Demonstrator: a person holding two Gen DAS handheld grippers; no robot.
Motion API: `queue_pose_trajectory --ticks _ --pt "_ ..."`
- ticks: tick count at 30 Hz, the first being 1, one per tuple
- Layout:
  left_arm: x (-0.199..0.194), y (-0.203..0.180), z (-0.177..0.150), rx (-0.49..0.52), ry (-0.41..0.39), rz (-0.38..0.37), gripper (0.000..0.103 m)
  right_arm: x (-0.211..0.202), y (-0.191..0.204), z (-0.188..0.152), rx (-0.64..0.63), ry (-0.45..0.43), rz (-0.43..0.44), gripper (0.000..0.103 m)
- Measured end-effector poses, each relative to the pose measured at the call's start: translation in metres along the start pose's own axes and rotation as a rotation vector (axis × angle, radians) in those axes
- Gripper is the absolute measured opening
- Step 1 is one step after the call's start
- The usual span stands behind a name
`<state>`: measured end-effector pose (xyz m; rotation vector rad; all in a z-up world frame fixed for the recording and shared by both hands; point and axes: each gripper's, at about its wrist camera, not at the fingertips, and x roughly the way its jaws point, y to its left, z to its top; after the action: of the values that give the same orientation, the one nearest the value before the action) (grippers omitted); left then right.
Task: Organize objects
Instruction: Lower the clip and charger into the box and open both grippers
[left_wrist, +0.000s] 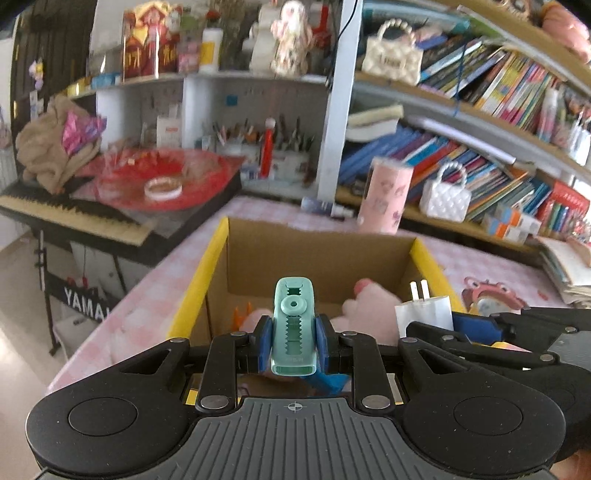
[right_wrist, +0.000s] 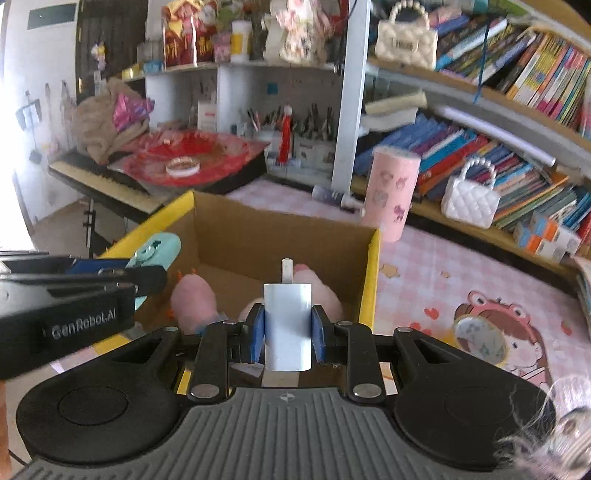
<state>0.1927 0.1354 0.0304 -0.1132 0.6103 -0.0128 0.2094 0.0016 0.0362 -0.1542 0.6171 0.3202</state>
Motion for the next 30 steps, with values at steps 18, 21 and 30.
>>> queue_pose_trajectory --ticks 18,21,30 --pt "0.0 -0.008 -0.005 0.022 0.0 0.041 0.054 0.002 -0.015 -0.001 0.007 -0.007 0.04 0.03" --pt "-0.02 -0.011 -0.003 0.032 -0.051 0.026 0.064 -0.014 -0.021 0.0 0.013 -0.046 0.03 0.031" --pt "-0.068 -0.02 -0.018 0.017 -0.118 0.007 0.082 -0.065 -0.039 -0.021 0.061 -0.092 -0.005 0.031"
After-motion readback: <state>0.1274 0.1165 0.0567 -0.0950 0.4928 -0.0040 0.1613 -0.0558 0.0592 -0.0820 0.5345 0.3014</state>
